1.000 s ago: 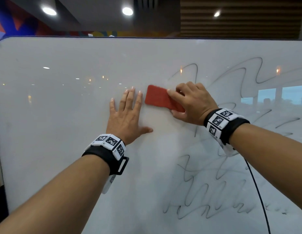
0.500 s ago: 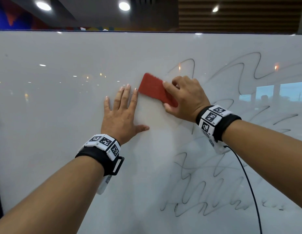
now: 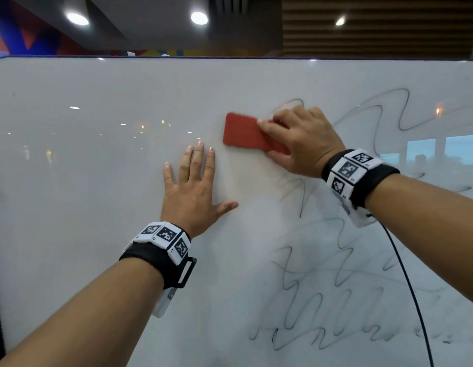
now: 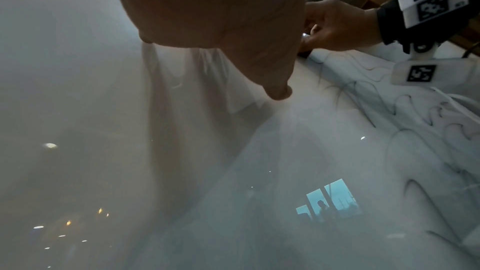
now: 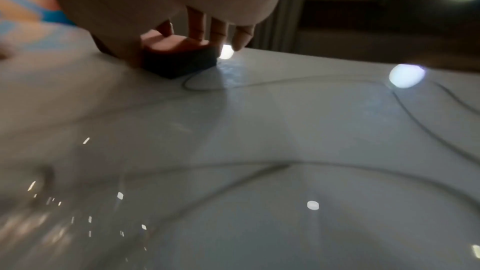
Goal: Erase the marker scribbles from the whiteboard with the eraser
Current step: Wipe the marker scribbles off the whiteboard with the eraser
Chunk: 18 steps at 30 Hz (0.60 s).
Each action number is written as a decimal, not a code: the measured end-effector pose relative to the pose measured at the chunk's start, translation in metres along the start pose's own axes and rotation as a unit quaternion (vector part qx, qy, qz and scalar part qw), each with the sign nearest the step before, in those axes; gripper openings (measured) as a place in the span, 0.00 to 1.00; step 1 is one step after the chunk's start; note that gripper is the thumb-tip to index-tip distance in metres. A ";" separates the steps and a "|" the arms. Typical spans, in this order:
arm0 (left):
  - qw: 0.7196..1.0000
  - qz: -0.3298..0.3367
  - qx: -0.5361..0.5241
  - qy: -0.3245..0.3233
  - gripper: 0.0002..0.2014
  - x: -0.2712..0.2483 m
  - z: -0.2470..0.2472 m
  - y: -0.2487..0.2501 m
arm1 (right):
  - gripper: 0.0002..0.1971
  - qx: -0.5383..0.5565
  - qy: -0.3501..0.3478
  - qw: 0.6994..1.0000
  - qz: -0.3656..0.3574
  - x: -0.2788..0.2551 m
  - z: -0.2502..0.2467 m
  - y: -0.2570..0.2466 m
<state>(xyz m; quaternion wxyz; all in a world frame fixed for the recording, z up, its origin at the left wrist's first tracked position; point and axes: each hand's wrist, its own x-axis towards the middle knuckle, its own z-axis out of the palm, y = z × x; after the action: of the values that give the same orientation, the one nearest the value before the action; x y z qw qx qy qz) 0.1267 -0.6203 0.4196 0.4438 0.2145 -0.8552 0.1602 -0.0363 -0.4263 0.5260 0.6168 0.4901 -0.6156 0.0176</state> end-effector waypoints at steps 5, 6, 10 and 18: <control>0.999 -0.028 -0.014 0.025 0.51 -0.002 0.007 0.018 | 0.29 0.039 0.045 0.991 0.120 0.008 -0.005 0.004; 0.999 -0.021 -0.016 0.032 0.49 -0.002 0.008 0.020 | 0.28 0.037 0.044 0.994 0.089 0.004 0.000 -0.001; 0.999 0.000 -0.013 0.046 0.44 -0.003 0.014 0.022 | 0.29 -0.001 0.017 1.000 -0.011 -0.003 0.006 0.007; 0.999 -0.019 -0.006 0.048 0.42 -0.009 0.017 0.026 | 0.28 0.052 0.047 0.992 0.101 0.000 0.004 0.008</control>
<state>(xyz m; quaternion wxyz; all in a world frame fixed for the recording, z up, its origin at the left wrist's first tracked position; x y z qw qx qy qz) 0.1062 -0.6036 0.4003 0.4887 0.2200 -0.8295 0.1571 -0.0437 -0.4250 0.5299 0.6140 0.4552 -0.6305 0.1354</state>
